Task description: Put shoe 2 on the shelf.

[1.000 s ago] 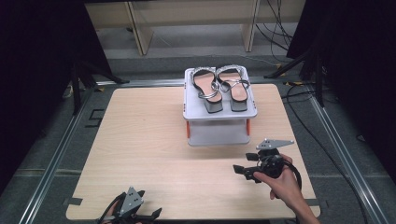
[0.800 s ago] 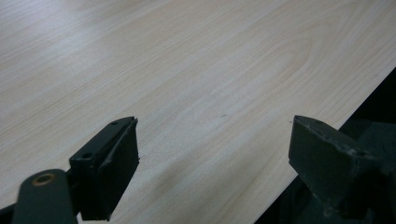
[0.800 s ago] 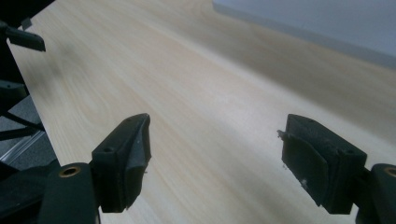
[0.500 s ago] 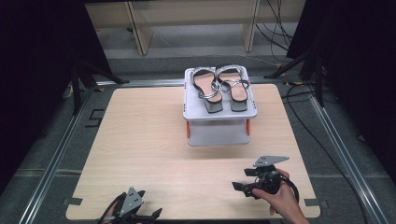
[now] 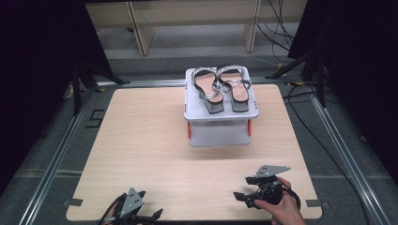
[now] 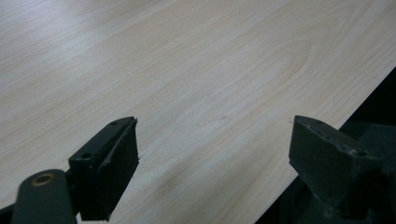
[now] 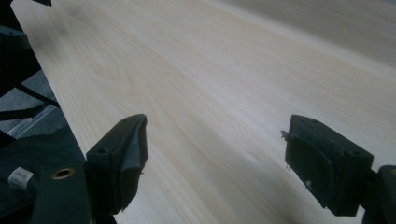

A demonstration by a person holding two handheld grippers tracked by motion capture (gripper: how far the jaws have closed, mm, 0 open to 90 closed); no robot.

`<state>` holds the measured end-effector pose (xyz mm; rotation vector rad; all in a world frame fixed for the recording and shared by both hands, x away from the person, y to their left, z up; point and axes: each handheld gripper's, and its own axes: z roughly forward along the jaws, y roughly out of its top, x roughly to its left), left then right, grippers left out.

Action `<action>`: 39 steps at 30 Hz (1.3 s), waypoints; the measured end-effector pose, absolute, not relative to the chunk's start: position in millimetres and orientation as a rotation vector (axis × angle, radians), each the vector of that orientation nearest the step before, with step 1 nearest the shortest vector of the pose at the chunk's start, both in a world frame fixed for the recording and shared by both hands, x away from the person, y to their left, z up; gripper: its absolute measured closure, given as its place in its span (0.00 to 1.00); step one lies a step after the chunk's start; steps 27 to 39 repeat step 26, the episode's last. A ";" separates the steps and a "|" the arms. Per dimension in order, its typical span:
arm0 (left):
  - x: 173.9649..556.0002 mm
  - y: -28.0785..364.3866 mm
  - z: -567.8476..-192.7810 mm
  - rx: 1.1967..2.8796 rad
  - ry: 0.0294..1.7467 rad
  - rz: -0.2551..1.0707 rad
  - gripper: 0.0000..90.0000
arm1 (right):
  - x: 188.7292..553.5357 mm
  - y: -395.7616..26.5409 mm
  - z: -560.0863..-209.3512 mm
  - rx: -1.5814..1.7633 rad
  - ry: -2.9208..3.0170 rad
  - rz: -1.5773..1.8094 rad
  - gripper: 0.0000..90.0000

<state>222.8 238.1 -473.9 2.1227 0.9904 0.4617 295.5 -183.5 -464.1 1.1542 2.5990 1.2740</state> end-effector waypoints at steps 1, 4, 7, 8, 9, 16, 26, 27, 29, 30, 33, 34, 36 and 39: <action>221.7 236.7 -474.2 2.092 0.999 0.445 0.17 | 293.4 -183.7 -465.3 1.114 2.606 1.253 0.24; 222.6 237.7 -474.2 2.112 0.990 0.456 0.17 | 291.2 -183.3 -466.5 1.105 2.623 1.255 0.23; 222.4 239.2 -473.5 2.132 0.998 0.457 0.17 | 287.6 -183.5 -467.1 1.087 2.624 1.259 0.23; 222.1 238.0 -473.9 2.113 1.005 0.452 0.17 | 284.9 -182.8 -466.7 1.134 2.625 1.251 0.23; 222.4 237.6 -474.3 2.107 1.002 0.451 0.17 | 284.9 -182.8 -466.7 1.134 2.625 1.251 0.23; 222.8 238.3 -473.7 2.115 0.993 0.468 0.17 | 280.4 -183.1 -466.8 1.050 2.630 1.183 0.23; 222.8 238.0 -473.7 2.121 0.989 0.465 0.17 | 275.2 -182.6 -467.5 1.054 2.640 1.165 0.23; 222.8 238.0 -473.7 2.121 0.989 0.465 0.17 | 275.2 -182.6 -467.5 1.054 2.640 1.165 0.23; 222.8 238.0 -473.7 2.121 0.989 0.465 0.17 | 275.2 -182.6 -467.5 1.054 2.640 1.165 0.23; 222.8 238.0 -473.7 2.121 0.989 0.465 0.17 | 275.2 -182.6 -467.5 1.054 2.640 1.165 0.23; 222.8 238.0 -473.7 2.121 0.989 0.465 0.17 | 275.2 -182.6 -467.5 1.054 2.640 1.165 0.23; 222.8 238.0 -473.7 2.121 0.989 0.465 0.17 | 275.2 -182.6 -467.5 1.054 2.640 1.165 0.23; 222.8 238.0 -473.7 2.121 0.989 0.465 0.17 | 275.2 -182.6 -467.5 1.054 2.640 1.165 0.23; 222.8 238.0 -473.7 2.121 0.989 0.465 0.17 | 275.2 -182.6 -467.5 1.054 2.640 1.165 0.23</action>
